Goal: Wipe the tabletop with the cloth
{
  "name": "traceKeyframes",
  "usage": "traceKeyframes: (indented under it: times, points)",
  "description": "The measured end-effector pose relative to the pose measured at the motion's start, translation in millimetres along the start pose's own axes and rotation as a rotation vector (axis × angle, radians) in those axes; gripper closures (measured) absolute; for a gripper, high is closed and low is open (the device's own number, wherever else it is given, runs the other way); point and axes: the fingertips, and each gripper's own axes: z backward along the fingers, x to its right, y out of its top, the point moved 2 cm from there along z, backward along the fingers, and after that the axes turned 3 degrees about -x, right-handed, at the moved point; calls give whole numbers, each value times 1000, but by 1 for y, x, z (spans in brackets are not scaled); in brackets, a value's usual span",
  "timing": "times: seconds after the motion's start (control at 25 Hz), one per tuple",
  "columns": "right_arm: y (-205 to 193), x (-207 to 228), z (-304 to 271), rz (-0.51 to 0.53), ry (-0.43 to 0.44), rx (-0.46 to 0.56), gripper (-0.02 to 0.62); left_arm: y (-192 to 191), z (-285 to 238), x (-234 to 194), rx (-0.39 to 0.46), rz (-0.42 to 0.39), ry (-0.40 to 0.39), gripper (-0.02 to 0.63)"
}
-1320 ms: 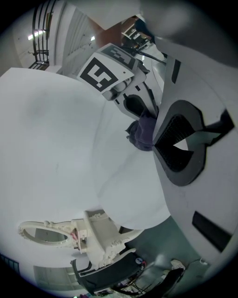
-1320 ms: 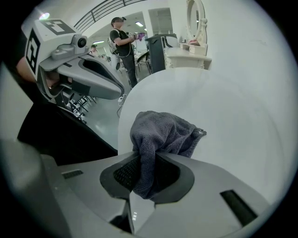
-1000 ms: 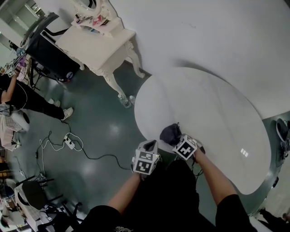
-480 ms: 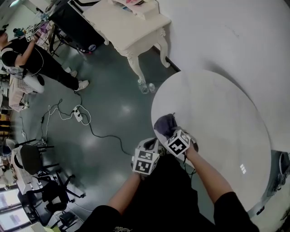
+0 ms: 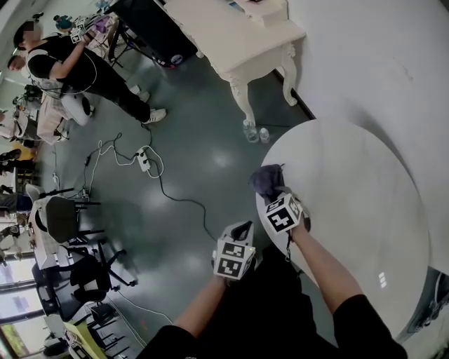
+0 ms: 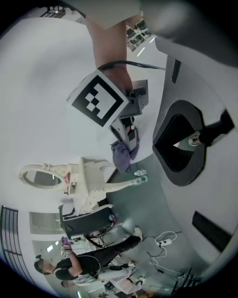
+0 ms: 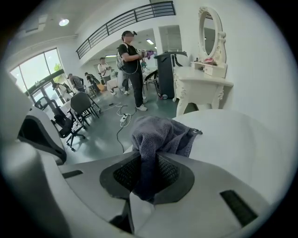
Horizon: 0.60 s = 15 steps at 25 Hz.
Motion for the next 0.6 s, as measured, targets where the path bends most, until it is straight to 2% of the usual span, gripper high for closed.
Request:
traceKeyframes:
  times: [0.2,0.4,0.6]
  points:
    - [23,-1,-17,34,6,35,538,-12,17,-14,6,23,41,600]
    - [49,-23,-30,123,41,100,538,-29,43,-36,16,56,67,600]
    - [61,-63,-28,85,104,212,538,-49,55,-63,21,53,47,600]
